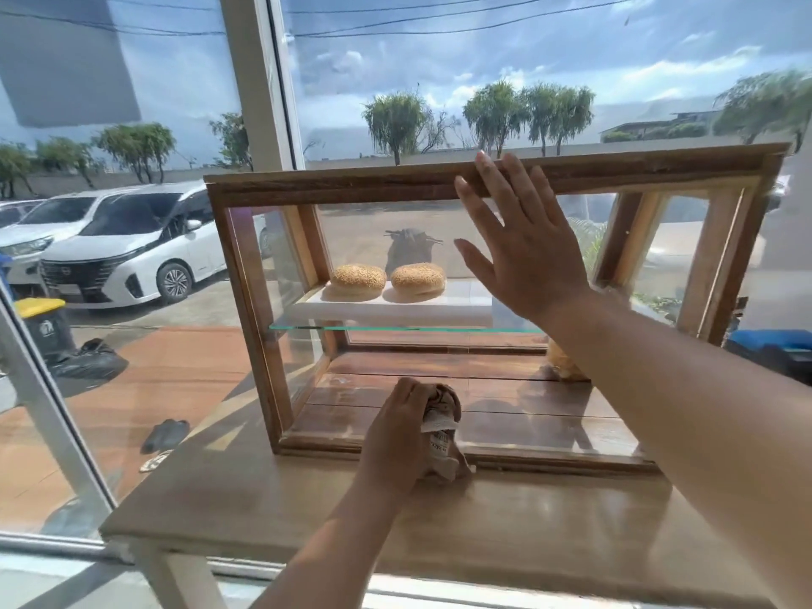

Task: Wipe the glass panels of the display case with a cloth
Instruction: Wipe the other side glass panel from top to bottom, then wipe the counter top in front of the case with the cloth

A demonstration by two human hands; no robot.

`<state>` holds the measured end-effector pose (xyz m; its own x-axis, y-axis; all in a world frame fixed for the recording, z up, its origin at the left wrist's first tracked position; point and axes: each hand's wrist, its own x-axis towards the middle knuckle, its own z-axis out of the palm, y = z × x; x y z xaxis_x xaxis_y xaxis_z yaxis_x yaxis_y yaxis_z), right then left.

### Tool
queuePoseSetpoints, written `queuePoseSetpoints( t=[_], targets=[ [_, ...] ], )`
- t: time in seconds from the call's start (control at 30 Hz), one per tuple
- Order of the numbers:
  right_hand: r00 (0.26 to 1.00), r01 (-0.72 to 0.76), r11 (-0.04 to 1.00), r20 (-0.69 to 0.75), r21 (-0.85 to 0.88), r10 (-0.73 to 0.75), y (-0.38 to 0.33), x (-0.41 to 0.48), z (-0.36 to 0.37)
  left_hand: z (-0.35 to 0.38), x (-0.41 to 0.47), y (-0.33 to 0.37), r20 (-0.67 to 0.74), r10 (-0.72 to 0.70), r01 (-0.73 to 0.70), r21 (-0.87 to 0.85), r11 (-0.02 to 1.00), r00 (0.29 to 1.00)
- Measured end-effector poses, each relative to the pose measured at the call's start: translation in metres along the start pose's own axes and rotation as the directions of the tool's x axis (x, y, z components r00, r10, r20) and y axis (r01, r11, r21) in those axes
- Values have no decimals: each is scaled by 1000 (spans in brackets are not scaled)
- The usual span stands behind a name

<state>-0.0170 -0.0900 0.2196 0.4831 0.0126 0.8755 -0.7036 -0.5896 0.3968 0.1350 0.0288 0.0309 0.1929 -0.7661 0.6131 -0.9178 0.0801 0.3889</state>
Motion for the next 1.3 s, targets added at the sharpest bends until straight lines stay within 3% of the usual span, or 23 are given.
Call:
queuePoseSetpoints(
  t=[0.17,0.23,0.27,0.33,0.4,0.47,0.53,0.6,0.67,0.8,0.9,1.0,1.07,1.13,1.2,1.3],
  targets=[
    [994,8,995,105,98,-18,-22,-90,-9,6,-25,0,61,-77,92,-287,954,995],
    [960,-122,972,273,201,64,-34,-130,-13,3,-32,2,73,-11,37,-367,930,997],
    [892,-274,925,430,264,142,-40,-145,-16,1,-34,2,83,18,17,-400,916,996],
    [621,-608,747,747,269,236,-49,-173,-19,-4,-40,2,109,46,6,-430,903,993],
    [395,-826,514,888,231,235,-59,-195,-20,-7,-44,-2,119,31,23,-431,902,992],
    [289,-919,338,931,205,224,-69,-210,-20,-10,-49,-7,146,25,33,-383,923,989],
    [232,-956,231,949,182,215,-78,-217,-20,-11,-53,-16,241,23,25,-197,980,970],
    [199,-975,135,963,176,181,-85,-217,-23,-9,-57,-23,342,17,-6,-32,999,939],
    [210,-975,105,971,198,117,-89,-214,-27,-7,-61,-23,368,31,-16,-43,999,929],
    [285,-906,353,953,233,104,-90,-214,-29,-3,-61,-21,347,71,-59,-45,997,935],
    [347,-836,484,932,258,101,-76,-210,-32,-6,-55,-16,309,187,-198,4,980,933],
    [502,-737,577,857,351,119,-57,-198,-44,-7,-46,-6,172,322,-340,85,937,931],
    [579,-651,665,806,366,123,-49,-190,-52,-10,-39,5,159,287,-294,21,956,945],
    [506,-757,551,848,351,155,-44,-188,-52,-11,-30,14,203,147,-121,-132,984,968],
    [344,-886,386,923,258,173,-40,-189,-46,-8,-21,23,258,-37,98,-229,968,965],
    [200,-947,293,958,134,207,-37,-194,-36,1,-13,35,345,-252,353,-270,896,904]
  ],
)
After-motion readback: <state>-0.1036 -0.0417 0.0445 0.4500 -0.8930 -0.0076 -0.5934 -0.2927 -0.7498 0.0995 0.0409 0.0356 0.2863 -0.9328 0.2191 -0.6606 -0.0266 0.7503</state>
